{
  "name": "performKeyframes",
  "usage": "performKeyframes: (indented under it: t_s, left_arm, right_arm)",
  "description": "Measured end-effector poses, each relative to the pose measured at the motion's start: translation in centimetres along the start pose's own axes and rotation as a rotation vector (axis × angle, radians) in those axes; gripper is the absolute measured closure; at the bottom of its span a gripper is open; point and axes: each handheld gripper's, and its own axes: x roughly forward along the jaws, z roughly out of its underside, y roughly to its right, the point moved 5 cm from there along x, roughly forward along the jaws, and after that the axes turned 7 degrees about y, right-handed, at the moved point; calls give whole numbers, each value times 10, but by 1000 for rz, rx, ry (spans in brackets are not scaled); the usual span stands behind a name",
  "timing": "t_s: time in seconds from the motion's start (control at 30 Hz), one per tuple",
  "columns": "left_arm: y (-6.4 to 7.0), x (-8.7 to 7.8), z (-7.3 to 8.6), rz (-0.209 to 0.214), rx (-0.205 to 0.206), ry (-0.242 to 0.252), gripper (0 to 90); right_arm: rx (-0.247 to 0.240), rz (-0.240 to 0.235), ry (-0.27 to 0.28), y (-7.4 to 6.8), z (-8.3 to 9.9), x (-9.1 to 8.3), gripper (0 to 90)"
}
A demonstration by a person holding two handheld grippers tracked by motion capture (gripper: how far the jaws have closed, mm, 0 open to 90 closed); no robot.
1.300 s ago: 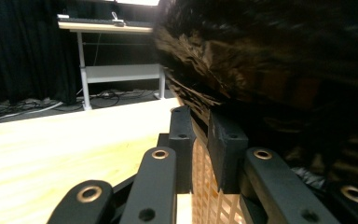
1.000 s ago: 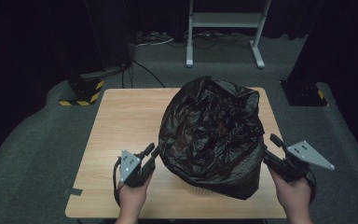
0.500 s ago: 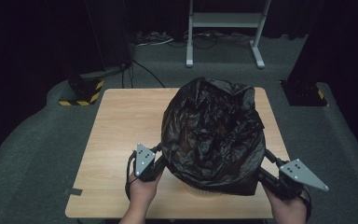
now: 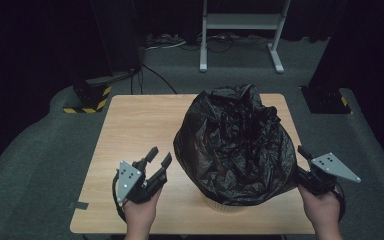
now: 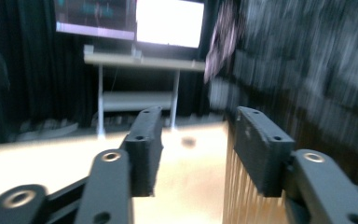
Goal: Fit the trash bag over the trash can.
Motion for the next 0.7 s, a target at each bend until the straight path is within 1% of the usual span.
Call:
performKeyframes:
  t_s: [0.03,0.07,0.1,0.13,0.17,0.2,0.23,0.27,0.3,0.33,0.37,0.4,0.43,0.47,0.5,0.53,0.57,0.6,0.63,0.67,0.7]
  left_arm:
    - [0,0,0,0,0,0,465]
    - [5,7,-13,28,-3,23,465]
    - [8,12,-18,48,-4,27,430]
    - [12,22,-22,78,-16,9,412]
    - [14,29,-21,83,-15,-12,402]
    - [15,34,-20,90,-21,-29,419]
    - [16,38,-16,102,-38,-60,419]
    - [17,42,-13,111,-47,-87,440]
    - [19,42,-11,120,-48,-83,472]
    - [20,41,-11,126,-47,-72,564]
    - [20,41,-11,126,-47,-72,616]
    - [21,40,-12,127,-49,-71,616]
    - [22,40,-12,127,-47,-67,680]
    - [22,40,-12,116,-34,-64,731]
    - [23,40,-12,117,-32,-63,818]
    - [24,40,-12,106,-19,-60,899]
    - [24,40,-12,106,-19,-60,899]
    - [23,39,-12,96,-21,-59,900]
    - [23,39,-12,96,-21,-59,900]
    - [22,38,-12,82,-24,-50,900]
    - [19,36,-12,73,-34,-39,900]
  right_arm:
    - [0,0,0,0,0,0,476]
    - [2,4,3,-1,0,-3,477]
    - [8,15,7,-2,-1,-6,477]
    - [11,22,8,-2,-2,-9,476]
    - [17,32,14,-2,-3,-12,476]
    - [26,48,23,-2,-4,-19,476]
    - [26,48,23,-2,-4,-19,476]
    - [32,54,28,-2,-6,-23,476]
    - [29,61,41,-2,-9,-29,476]
    - [18,68,60,-2,-16,-37,477]
    - [18,68,60,-2,-16,-37,477]
    - [9,72,75,-1,-21,-42,477]
    - [7,75,90,-1,-27,-47,477]
    - [9,75,107,0,-33,-52,477]
    - [19,74,134,0,-43,-59,477]
    - [38,57,164,-3,-52,-65,477]
    - [38,57,164,-3,-52,-65,477]
    - [60,26,194,-9,-63,-70,478]
    - [60,26,194,-9,-63,-70,478]
    - [74,-8,210,-17,-70,-71,479]
    - [74,-8,210,-17,-70,-71,479]
